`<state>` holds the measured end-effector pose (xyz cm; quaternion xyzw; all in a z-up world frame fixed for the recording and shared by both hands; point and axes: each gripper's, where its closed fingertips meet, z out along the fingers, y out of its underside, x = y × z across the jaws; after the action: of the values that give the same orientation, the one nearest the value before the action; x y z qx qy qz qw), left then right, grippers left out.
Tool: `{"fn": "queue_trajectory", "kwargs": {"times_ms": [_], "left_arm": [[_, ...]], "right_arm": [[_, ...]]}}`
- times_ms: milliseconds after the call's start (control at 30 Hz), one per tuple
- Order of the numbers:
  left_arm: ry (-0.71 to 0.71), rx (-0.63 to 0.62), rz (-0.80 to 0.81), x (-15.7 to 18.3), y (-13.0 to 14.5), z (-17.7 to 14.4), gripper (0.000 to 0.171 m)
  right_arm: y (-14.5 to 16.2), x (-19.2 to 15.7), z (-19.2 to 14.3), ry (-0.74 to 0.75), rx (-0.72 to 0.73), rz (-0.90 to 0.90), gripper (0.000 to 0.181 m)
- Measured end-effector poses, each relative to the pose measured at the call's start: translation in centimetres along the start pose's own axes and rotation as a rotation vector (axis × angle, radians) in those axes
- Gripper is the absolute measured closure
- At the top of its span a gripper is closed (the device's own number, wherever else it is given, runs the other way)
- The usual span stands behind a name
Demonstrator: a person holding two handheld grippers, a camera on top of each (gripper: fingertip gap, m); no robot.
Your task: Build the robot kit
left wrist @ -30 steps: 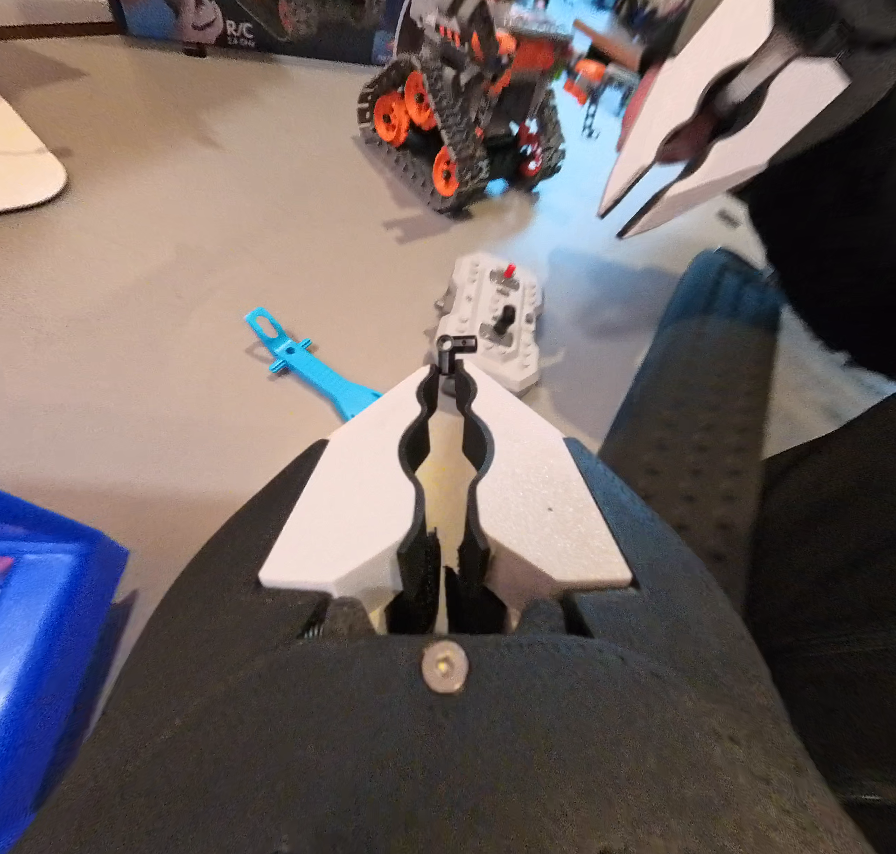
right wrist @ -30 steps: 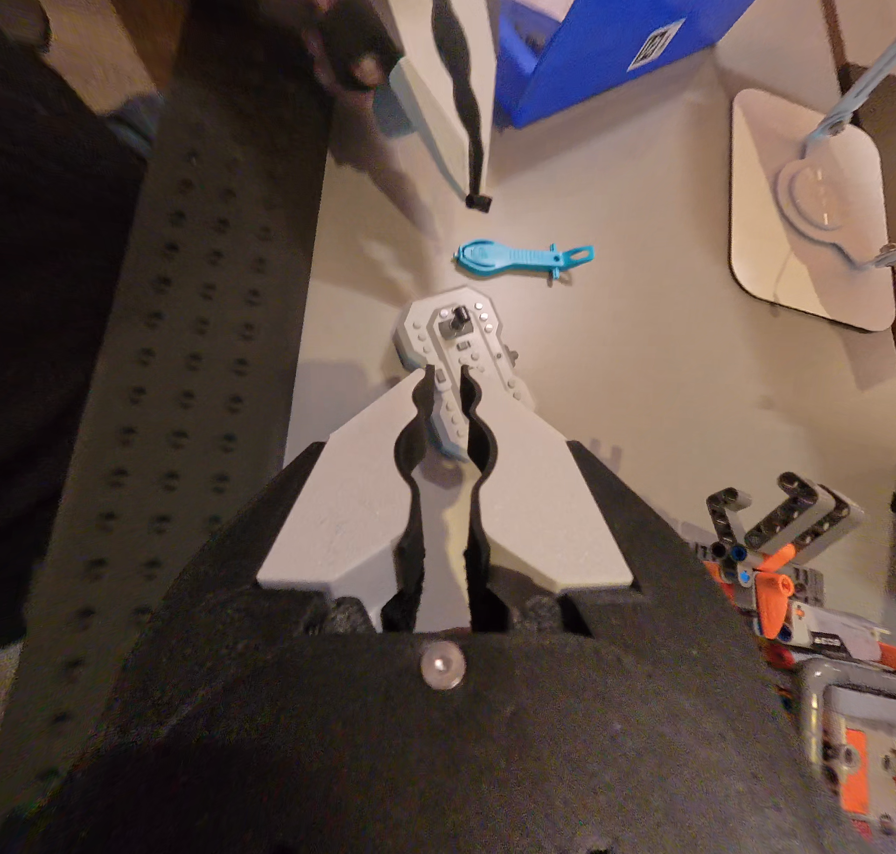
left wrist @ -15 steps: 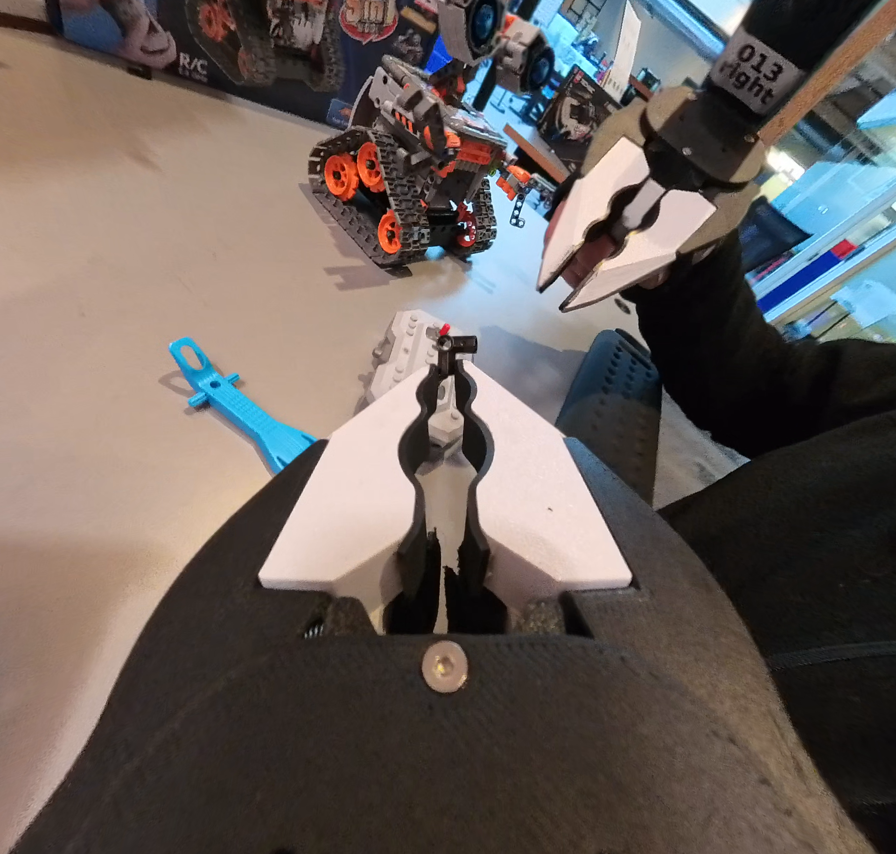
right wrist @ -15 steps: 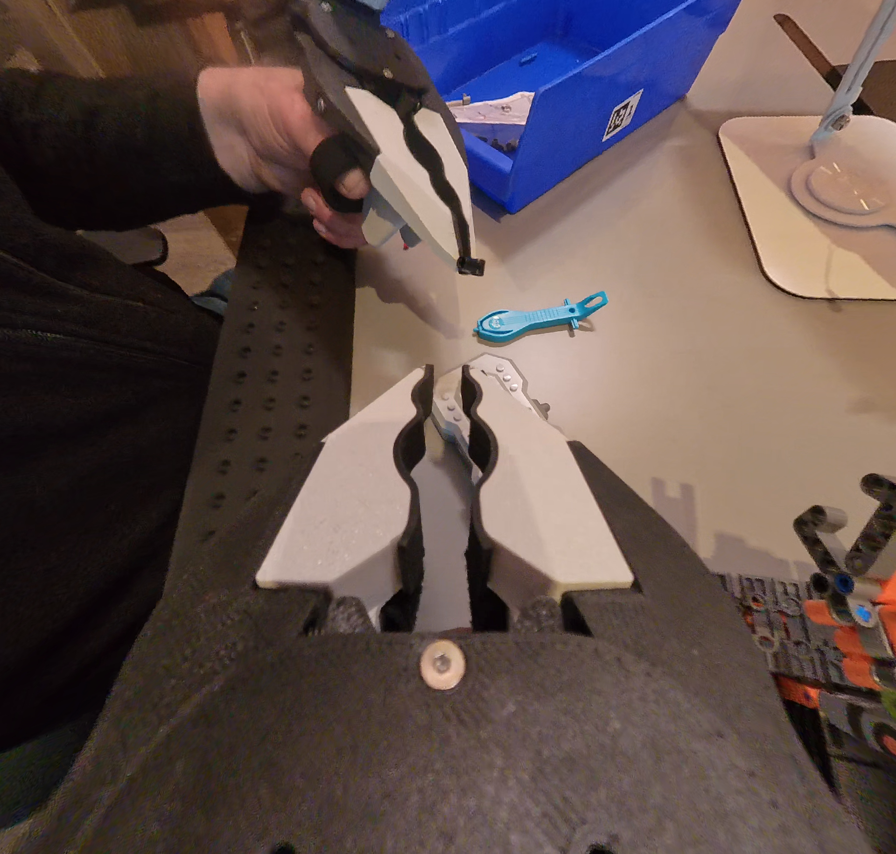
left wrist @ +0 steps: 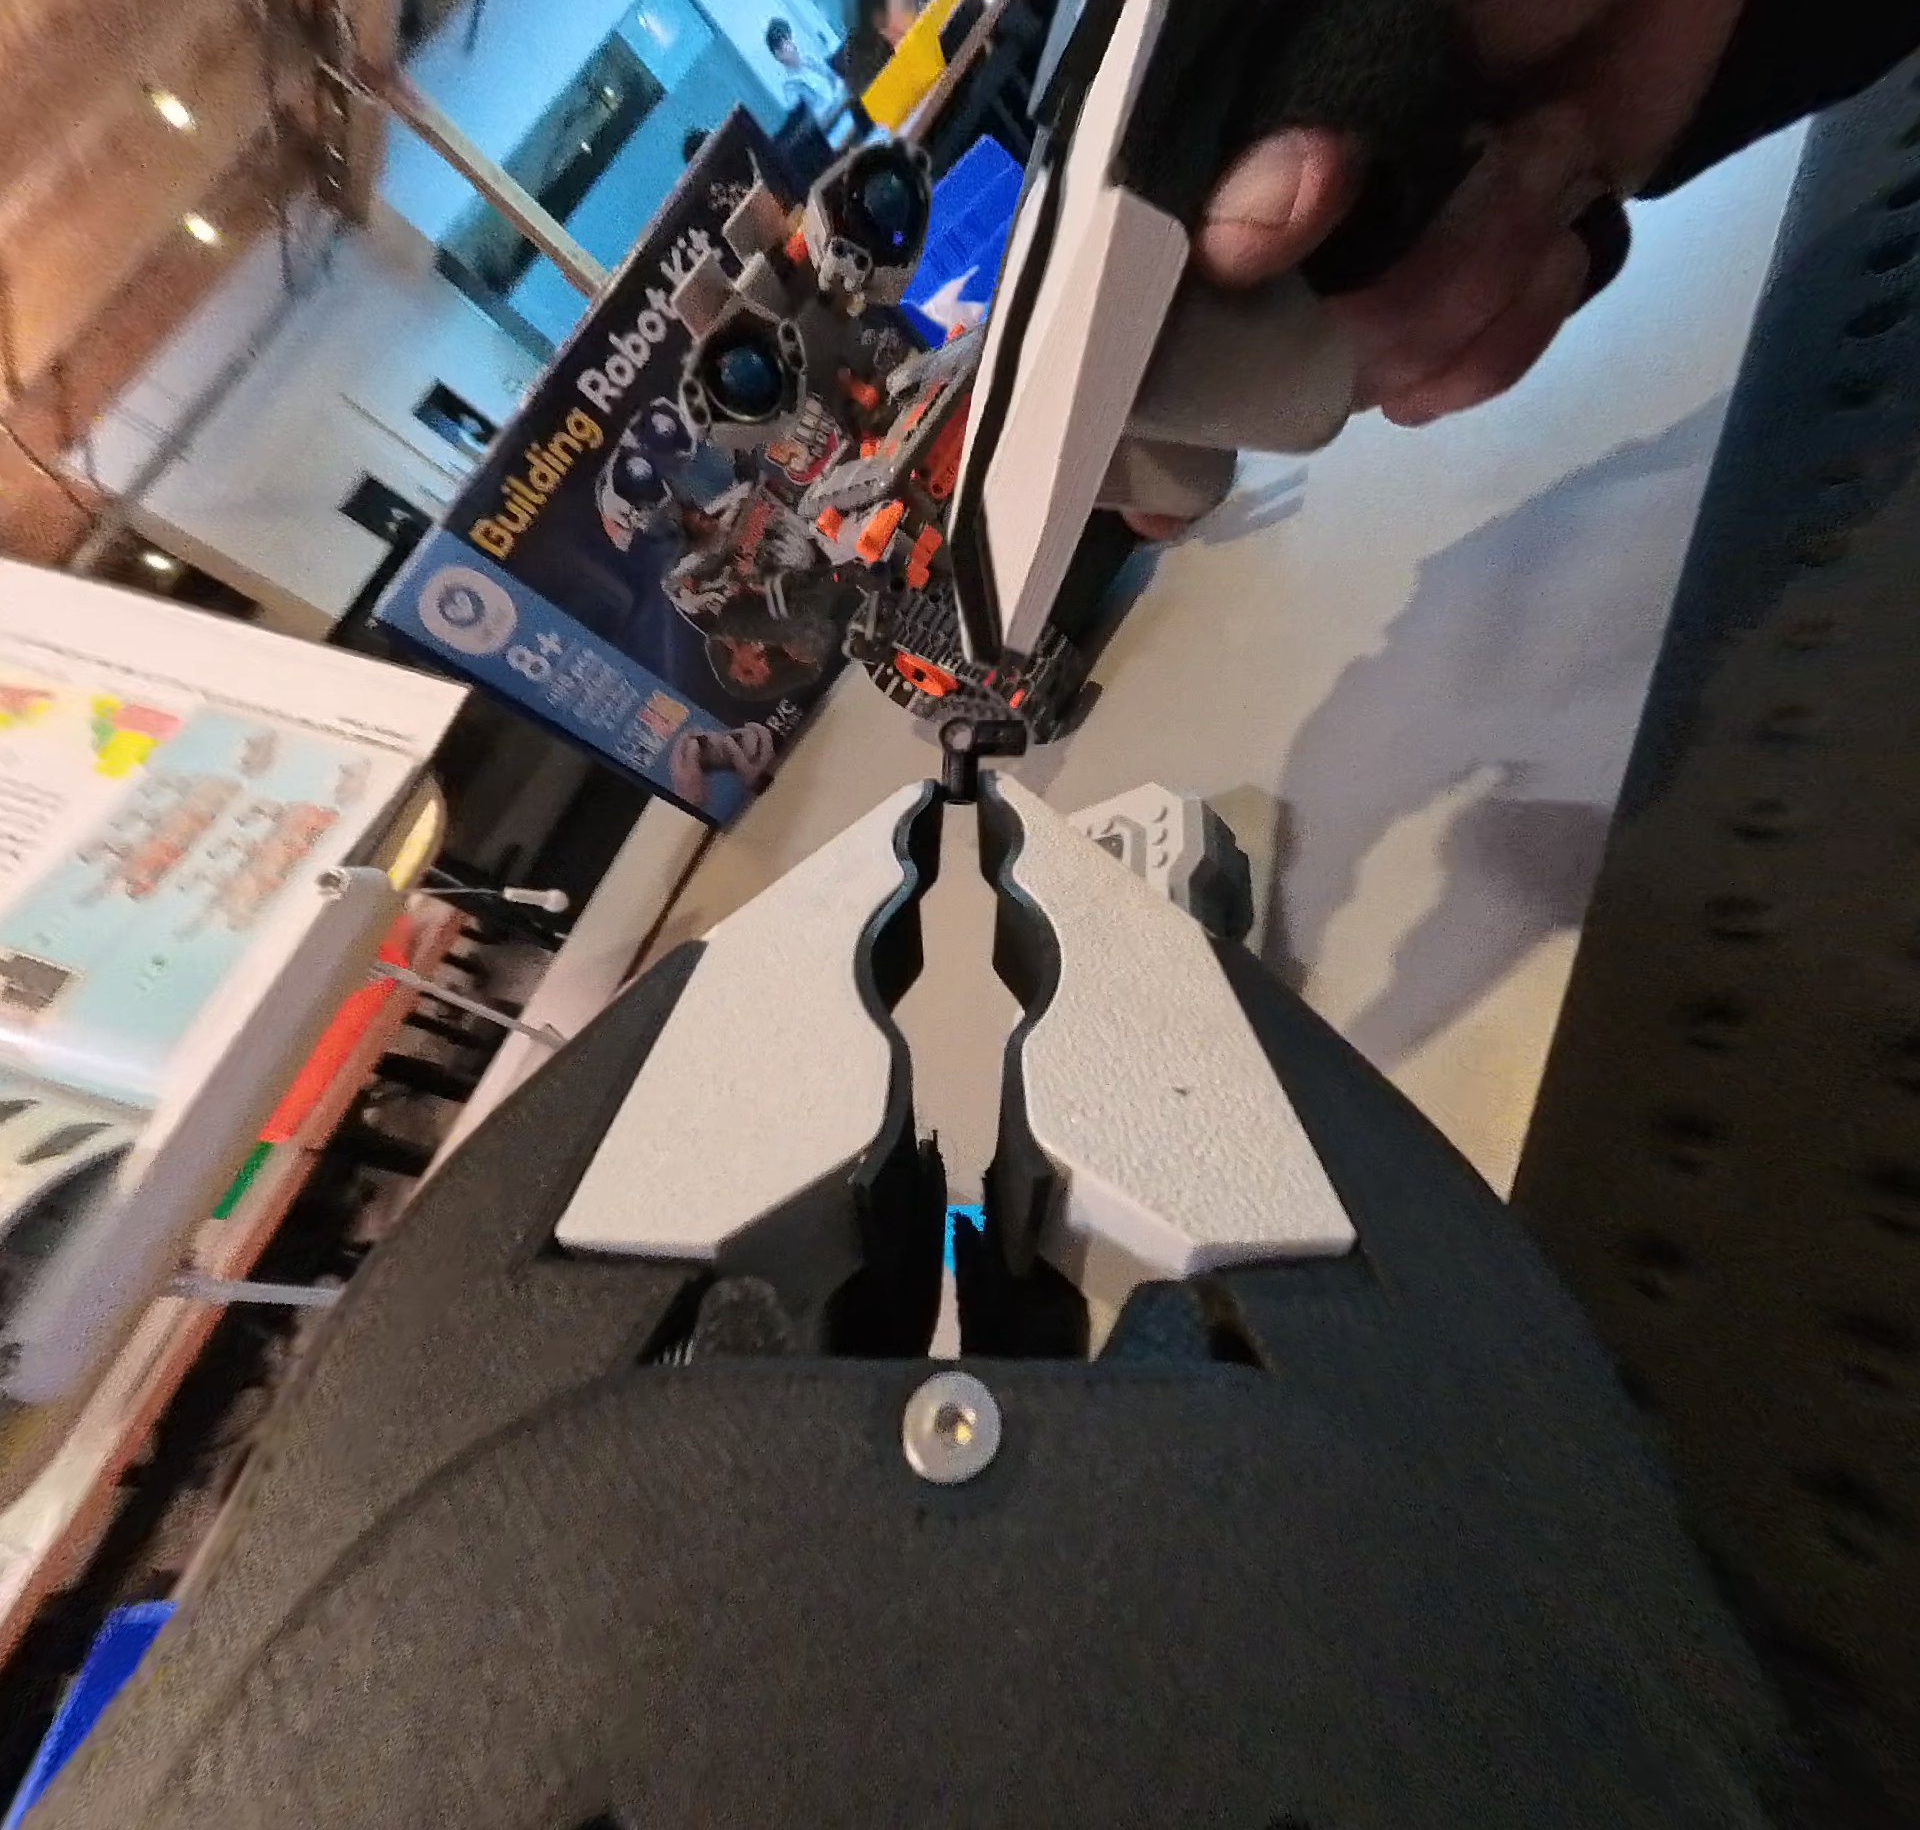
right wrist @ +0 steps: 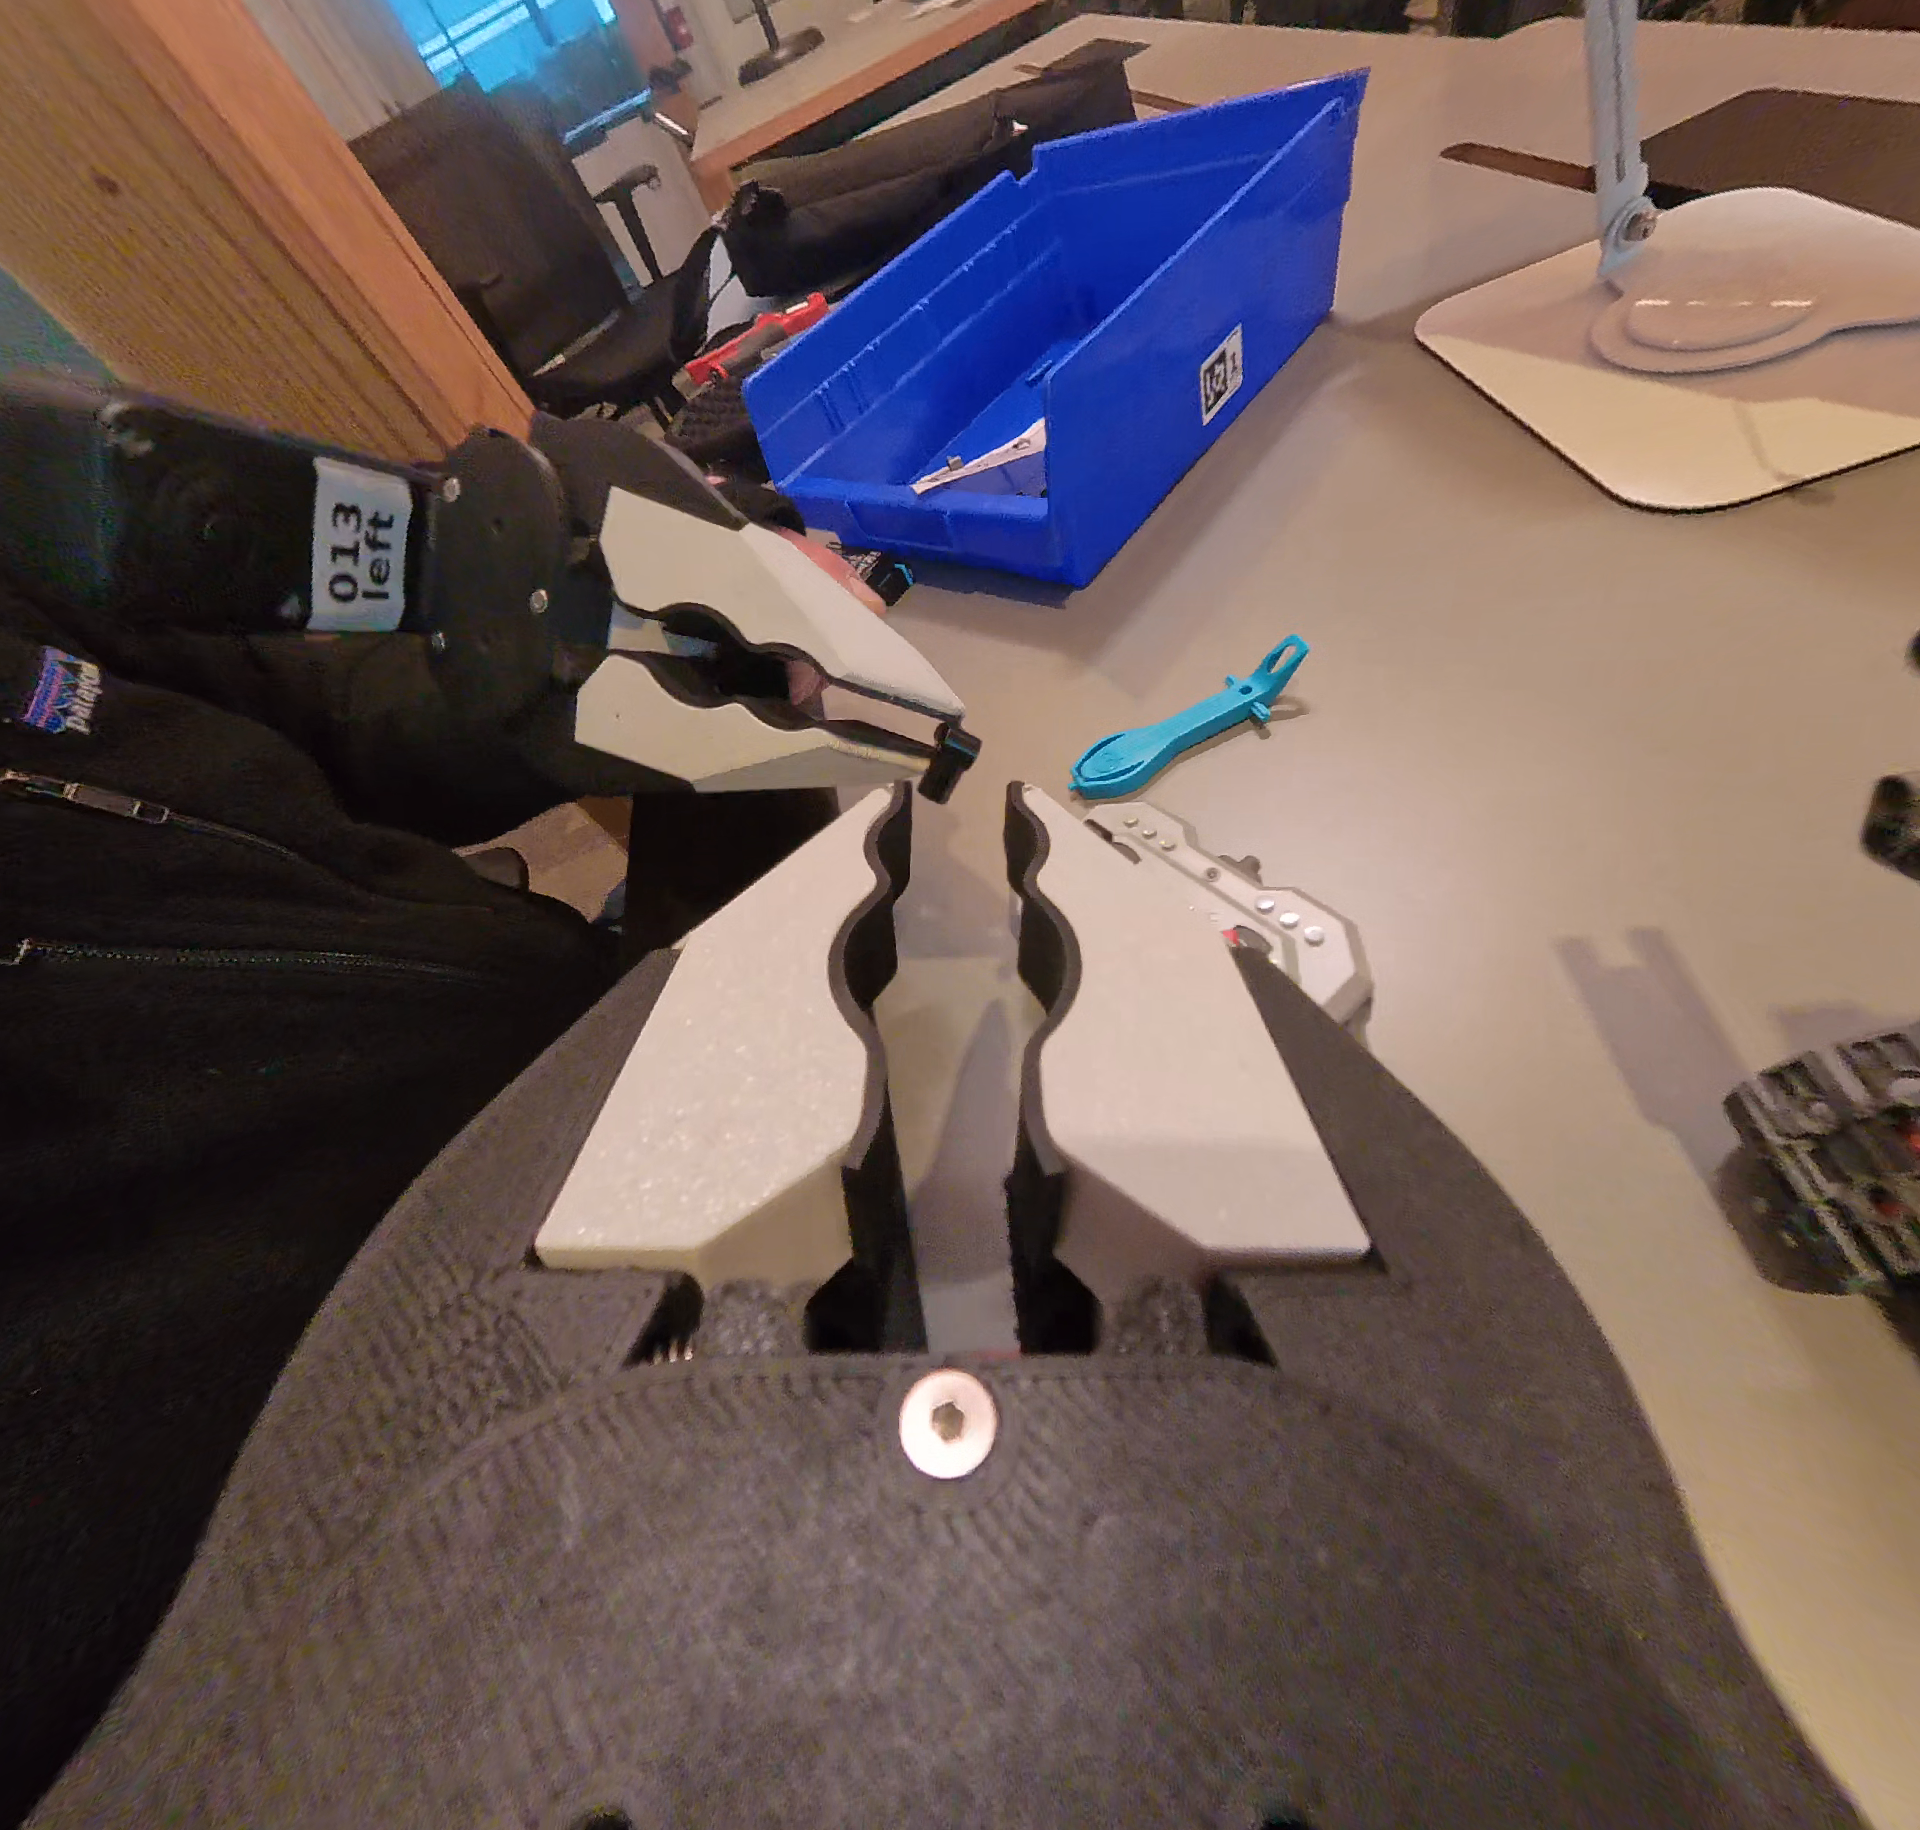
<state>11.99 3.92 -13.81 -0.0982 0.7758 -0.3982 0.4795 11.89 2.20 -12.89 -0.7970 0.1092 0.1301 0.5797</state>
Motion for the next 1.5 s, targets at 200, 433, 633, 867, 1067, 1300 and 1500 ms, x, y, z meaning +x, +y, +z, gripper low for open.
{"fn": "queue_trajectory", "kwargs": {"times_ms": [200,433,633,867,1067,1300,1500], "left_arm": [[-0.049,0.024,0.137,0.5,-0.7,0.0,0.167],[-0.081,0.045,0.114,0.1,-0.6,0.1,0.163],[0.203,-0.168,-0.193,1.0,5.5,0.8,0.114],[0.441,-0.261,-0.471,3.0,9.2,1.1,0.110],[0.484,-0.255,-0.425,4.8,8.4,1.3,0.120],[0.394,-0.219,-0.375,4.1,6.9,1.7,0.126],[0.363,-0.175,-0.404,4.1,4.9,2.8,0.144]], "right_arm": [[0.2,-0.6,1.4,-0.005,0.031,0.041,0.166],[-0.1,-0.2,1.5,0.034,0.027,-0.003,0.176],[1.2,3.1,0.1,0.184,-0.198,-0.197,0.176],[3.5,5.3,0.8,0.182,-0.455,-0.254,0.176],[4.8,6.5,1.2,0.186,-0.557,-0.249,0.176],[5.1,7.1,0.6,0.201,-0.624,-0.281,0.176],[5.1,7.4,0.0,0.167,-0.699,-0.342,0.176]]}}
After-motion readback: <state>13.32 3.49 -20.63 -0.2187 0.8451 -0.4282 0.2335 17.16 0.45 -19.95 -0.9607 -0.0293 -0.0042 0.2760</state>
